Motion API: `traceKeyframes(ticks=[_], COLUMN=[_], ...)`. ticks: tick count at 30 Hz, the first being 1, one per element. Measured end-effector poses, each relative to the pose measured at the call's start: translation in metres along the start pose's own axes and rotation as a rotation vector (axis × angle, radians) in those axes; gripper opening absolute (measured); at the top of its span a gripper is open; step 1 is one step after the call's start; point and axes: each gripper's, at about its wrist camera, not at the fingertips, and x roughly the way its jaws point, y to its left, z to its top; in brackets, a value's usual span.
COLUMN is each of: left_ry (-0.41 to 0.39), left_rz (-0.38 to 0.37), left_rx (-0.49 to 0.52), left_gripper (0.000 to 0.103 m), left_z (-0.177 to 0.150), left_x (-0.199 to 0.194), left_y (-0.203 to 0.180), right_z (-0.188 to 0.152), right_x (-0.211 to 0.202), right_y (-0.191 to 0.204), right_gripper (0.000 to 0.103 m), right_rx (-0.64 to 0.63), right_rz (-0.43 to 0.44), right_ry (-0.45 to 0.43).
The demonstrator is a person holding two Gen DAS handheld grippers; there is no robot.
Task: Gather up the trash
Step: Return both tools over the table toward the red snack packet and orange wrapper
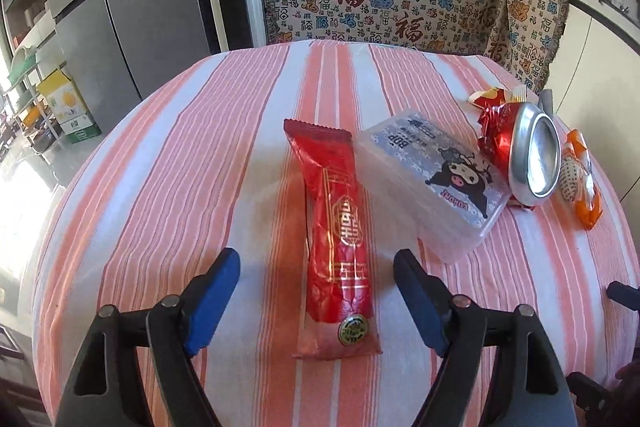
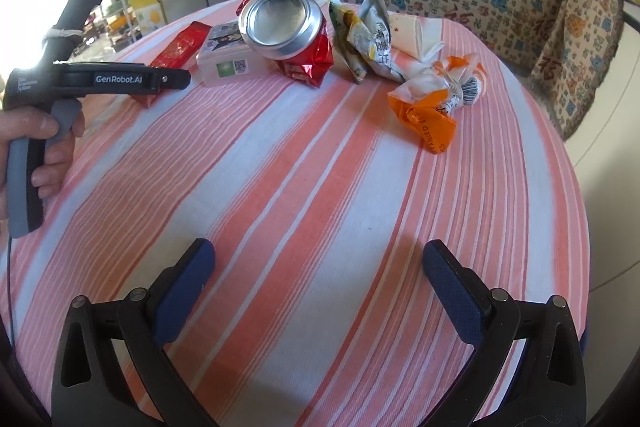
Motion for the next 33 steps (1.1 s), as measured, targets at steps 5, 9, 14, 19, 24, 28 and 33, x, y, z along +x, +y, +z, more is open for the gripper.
traceKeyframes(ticks=[5, 9, 14, 19, 24, 28, 33], left_ry=[0.005, 0.017, 0.027, -0.003, 0.009, 0.014, 0.016], left_rz=[-0.023, -0.036, -0.058, -0.009, 0.015, 0.023, 0.021], left_rx=[0.002, -0.026, -0.048, -0.015, -0.047, -0.030, -0.035], left_gripper=[0.026, 0.025, 0.026, 0.049, 0.079, 0.085, 0.088], left_z=[-0.011, -0.029, -0.058, -0.067, -0.062, -0.061, -0.062], left_x=[-0.009, -0.029, -0.055, -0.056, -0.048, -0.045, -0.045], left_y=[0.002, -0.002, -0.014, -0.025, -0.020, -0.024, -0.022], right_z=[0.000, 0.000, -0.001, 0.000, 0.000, 0.009, 0.055], right_x=[-0.001, -0.001, -0.002, -0.002, -0.006, -0.012, -0.004], right_y=[-0.001, -0.001, -0.003, -0.008, -0.020, -0.051, -0.068], right_gripper=[0.103, 0.103, 0.103, 0.103, 0.102, 0.102, 0.102], right_rx=[0.000, 0.000, 0.011, 0.029, 0.092, 0.260, 0.330], right_rz=[0.000, -0.001, -0.010, -0.015, -0.038, -0.044, -0.074], right_ry=[0.000, 0.002, 0.001, 0.002, -0.014, -0.044, -0.071])
